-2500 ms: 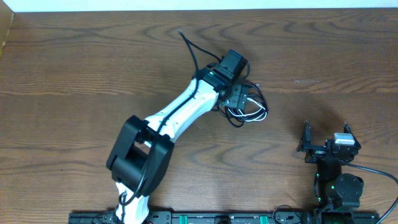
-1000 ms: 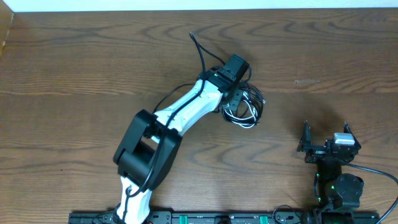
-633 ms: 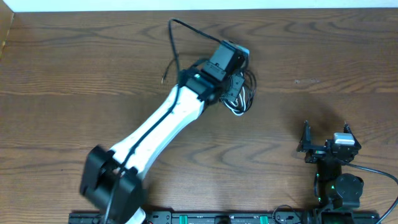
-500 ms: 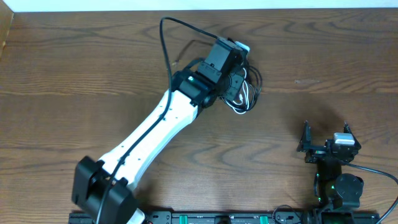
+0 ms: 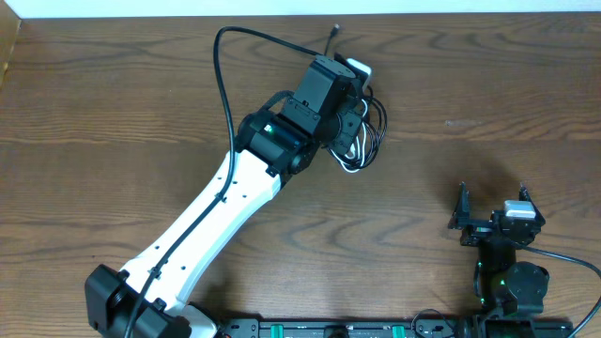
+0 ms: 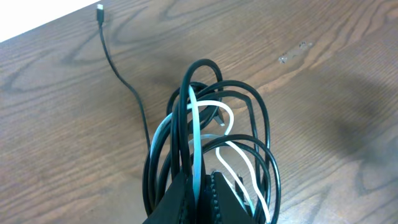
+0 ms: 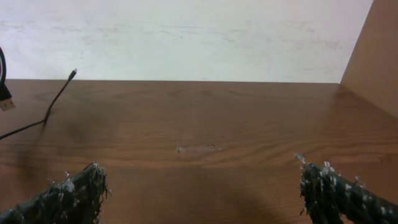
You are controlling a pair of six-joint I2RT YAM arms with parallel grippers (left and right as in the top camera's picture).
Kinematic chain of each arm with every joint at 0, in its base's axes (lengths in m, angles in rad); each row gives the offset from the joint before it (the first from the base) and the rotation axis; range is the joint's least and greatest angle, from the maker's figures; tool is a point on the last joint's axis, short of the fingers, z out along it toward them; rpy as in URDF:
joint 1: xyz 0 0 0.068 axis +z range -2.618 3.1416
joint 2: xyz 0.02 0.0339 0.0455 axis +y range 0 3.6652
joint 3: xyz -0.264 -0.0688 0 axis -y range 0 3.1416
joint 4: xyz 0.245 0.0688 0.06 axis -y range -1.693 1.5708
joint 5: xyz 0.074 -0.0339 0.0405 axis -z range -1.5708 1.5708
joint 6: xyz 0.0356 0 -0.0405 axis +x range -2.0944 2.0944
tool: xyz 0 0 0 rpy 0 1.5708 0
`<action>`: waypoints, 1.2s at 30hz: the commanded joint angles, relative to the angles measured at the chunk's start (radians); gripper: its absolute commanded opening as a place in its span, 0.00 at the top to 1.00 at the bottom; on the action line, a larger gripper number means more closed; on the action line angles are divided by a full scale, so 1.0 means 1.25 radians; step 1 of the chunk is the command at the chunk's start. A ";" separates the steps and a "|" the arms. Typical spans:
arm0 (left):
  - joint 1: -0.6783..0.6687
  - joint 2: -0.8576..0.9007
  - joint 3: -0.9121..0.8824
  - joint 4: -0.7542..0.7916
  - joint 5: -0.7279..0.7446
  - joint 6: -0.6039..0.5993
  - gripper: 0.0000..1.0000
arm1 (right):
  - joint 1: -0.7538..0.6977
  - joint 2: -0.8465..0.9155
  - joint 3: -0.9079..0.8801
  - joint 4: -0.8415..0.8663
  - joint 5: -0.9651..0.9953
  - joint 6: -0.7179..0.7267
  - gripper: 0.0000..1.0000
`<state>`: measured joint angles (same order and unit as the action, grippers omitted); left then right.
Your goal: Untangle cables
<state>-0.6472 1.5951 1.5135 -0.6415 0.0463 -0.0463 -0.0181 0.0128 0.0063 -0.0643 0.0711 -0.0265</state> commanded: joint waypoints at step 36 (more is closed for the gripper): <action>0.002 -0.044 0.002 0.046 0.285 -0.267 0.92 | 0.004 0.301 0.456 -0.411 -0.248 0.399 0.01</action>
<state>-0.6460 1.5681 1.5135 -0.5941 0.3904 -0.3477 -0.0181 0.2882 0.4751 -0.5312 -0.1932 0.5255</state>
